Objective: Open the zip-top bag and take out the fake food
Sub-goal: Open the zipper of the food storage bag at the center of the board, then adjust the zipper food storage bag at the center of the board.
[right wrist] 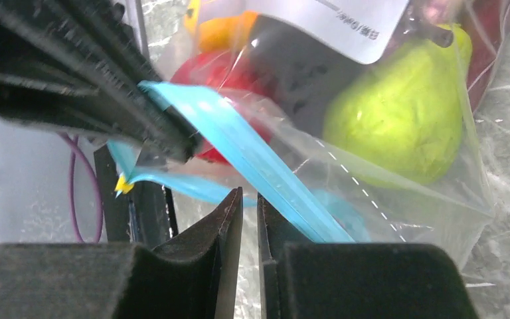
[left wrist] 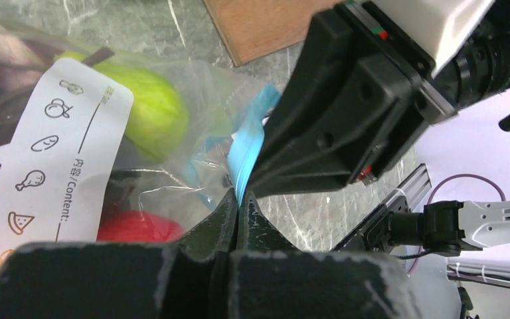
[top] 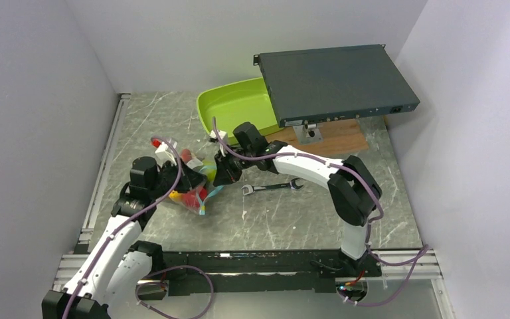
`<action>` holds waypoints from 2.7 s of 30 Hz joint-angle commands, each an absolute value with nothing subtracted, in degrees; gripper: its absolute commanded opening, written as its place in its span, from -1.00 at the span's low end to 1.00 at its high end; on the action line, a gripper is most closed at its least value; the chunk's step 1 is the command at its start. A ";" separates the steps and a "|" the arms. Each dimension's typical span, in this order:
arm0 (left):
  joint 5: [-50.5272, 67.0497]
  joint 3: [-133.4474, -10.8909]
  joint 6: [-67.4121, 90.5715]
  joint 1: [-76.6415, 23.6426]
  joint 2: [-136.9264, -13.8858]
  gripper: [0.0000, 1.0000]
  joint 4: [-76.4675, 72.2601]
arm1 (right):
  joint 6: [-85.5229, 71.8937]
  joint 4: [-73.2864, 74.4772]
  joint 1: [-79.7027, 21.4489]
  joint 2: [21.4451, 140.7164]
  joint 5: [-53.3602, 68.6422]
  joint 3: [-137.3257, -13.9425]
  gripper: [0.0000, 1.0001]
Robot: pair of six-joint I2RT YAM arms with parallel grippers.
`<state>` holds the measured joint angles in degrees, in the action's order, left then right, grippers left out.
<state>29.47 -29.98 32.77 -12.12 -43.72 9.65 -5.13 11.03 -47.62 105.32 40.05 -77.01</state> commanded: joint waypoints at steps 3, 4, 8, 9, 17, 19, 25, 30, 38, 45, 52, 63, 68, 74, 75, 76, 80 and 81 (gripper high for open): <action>31.20 -25.09 38.49 -11.87 -42.36 -1.00 1.58 | -12.98 6.21 -48.10 108.28 36.96 -81.18 -0.61; 31.12 -24.91 38.69 -11.89 -42.36 -1.00 1.27 | -13.10 6.12 -48.16 108.18 36.88 -81.21 -0.60; 30.92 -24.66 39.59 -11.91 -42.34 -1.00 0.47 | -14.05 5.18 -48.13 107.73 36.61 -81.30 -0.34; 31.08 -24.62 40.04 -11.91 -42.36 -1.00 0.49 | -14.47 4.93 -48.17 107.94 36.61 -81.28 -0.28; 27.78 -28.85 32.31 -11.92 -41.39 -1.00 8.66 | 8.54 20.95 -47.86 107.60 46.06 -90.05 -0.22; 25.80 -30.75 28.18 -11.95 -41.07 -1.00 14.02 | 20.14 29.69 -47.74 105.96 51.34 -92.40 -0.12; 28.03 -33.88 22.51 -11.95 -42.33 -1.00 17.50 | 34.40 40.29 -47.72 102.12 51.79 -93.66 0.02; 31.99 -35.88 20.83 -11.95 -43.80 -1.00 18.38 | 36.92 42.16 -47.77 101.58 49.30 -95.39 0.06; 35.96 -37.50 19.22 -11.95 -43.55 -1.00 19.48 | 33.90 37.44 -47.94 101.92 45.60 -94.67 0.15; 41.60 -38.92 18.04 -11.93 -43.08 -1.00 19.63 | 32.44 36.71 -50.12 104.51 39.20 -98.54 0.22; 43.48 -39.22 18.03 -11.95 -42.60 -1.00 20.05 | 31.99 36.38 -53.11 106.27 36.05 -99.29 0.23; 44.66 -41.32 15.13 -11.95 -41.67 -1.00 24.16 | 35.08 38.58 -53.51 106.26 35.75 -99.37 -0.70; 44.18 -45.05 15.11 -11.95 -40.36 -0.87 26.01 | 35.03 42.28 -53.28 103.89 41.91 -99.47 -1.00; 43.23 -51.33 17.41 -11.95 -36.65 0.39 26.64 | 28.67 41.68 -49.28 95.46 46.78 -93.75 -1.00; 43.14 -52.14 17.96 -11.95 -36.00 0.48 26.36 | 27.68 41.39 -48.12 93.72 47.02 -91.94 -1.00; 43.12 -52.65 18.54 -11.95 -35.53 0.55 25.76 | 27.04 41.74 -46.88 91.84 47.14 -90.61 -1.00; 45.61 -52.45 22.60 -11.95 -34.89 0.62 21.22 | 25.10 44.03 -42.29 84.81 45.93 -86.99 -1.00; 46.75 -51.83 24.14 -11.95 -34.91 0.62 19.36 | 24.36 44.22 -41.08 82.84 45.27 -85.72 -1.00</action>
